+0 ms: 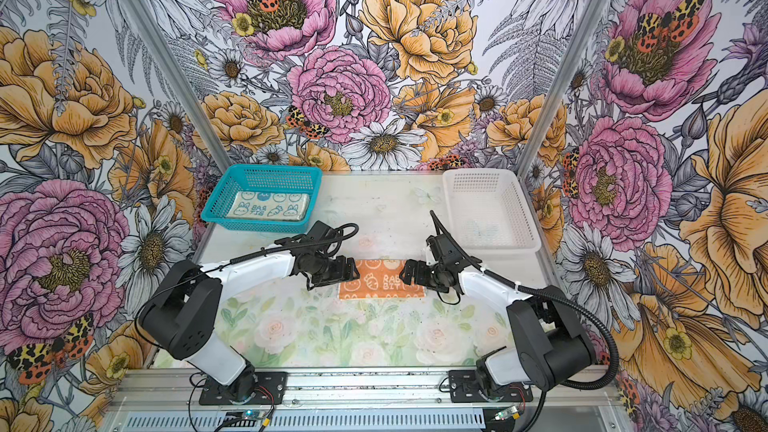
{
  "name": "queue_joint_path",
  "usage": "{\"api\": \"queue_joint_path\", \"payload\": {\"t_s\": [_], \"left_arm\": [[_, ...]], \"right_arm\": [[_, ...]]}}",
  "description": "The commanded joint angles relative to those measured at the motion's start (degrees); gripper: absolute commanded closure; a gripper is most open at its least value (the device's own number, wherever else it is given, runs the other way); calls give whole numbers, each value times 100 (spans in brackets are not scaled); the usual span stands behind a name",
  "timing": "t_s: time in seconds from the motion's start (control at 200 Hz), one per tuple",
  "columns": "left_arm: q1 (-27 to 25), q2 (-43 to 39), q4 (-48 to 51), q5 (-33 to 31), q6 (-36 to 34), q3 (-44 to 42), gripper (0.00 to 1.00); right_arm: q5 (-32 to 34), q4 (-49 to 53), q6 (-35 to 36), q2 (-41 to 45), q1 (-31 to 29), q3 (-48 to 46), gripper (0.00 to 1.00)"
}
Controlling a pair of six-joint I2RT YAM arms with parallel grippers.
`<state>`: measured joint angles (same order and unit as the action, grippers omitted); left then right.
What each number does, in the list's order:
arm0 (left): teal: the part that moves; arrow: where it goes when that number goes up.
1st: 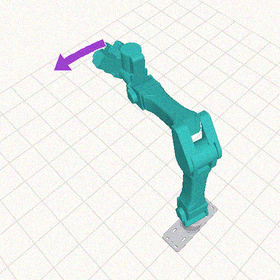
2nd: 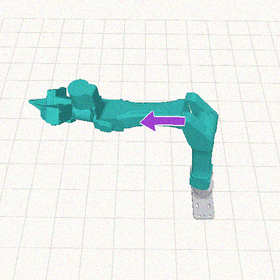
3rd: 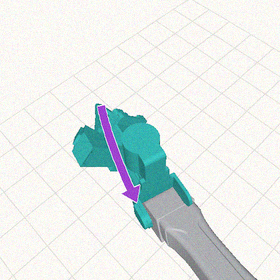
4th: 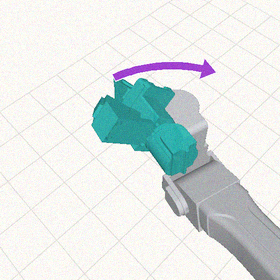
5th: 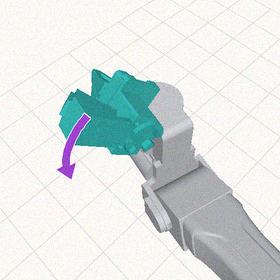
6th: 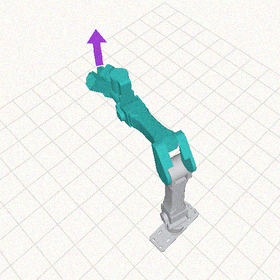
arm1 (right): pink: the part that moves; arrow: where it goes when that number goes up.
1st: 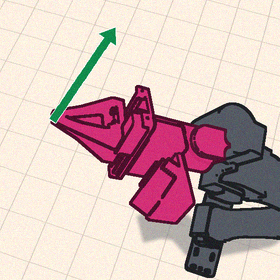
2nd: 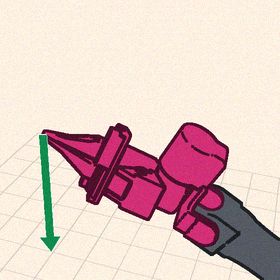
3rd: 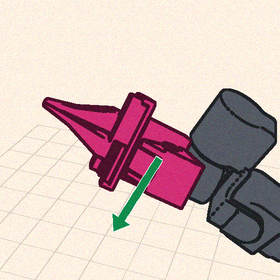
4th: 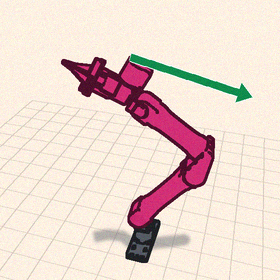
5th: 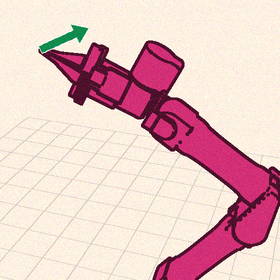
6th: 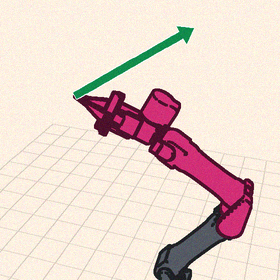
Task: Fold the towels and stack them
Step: 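Grasp the orange strip's end nearest the left gripper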
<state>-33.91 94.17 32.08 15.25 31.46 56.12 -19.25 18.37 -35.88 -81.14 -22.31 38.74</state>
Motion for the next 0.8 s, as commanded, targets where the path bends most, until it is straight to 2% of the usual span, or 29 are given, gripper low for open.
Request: {"api": "queue_joint_path", "payload": {"t_s": [0.0,0.285,0.405,0.565,0.691,0.796], "left_arm": [[-97,167,341,-119,-257,234,21],[-416,758,970,-839,-527,614,30],[-578,1149,1205,-1099,-641,827,37],[-773,1449,1423,-1502,-720,1000,51],[-820,1442,1460,-1676,-747,1028,68],[-818,1380,1505,-1803,-805,1084,75]], "right_arm": [[185,-6,91,-53,-64,-76,1],[176,-113,34,-87,-149,-128,1],[125,-263,-49,-29,-165,-199,1],[70,-346,-48,-61,-177,-226,1],[35,-354,-33,-90,-195,-212,1],[61,-395,-59,-43,-209,-243,1]]}}
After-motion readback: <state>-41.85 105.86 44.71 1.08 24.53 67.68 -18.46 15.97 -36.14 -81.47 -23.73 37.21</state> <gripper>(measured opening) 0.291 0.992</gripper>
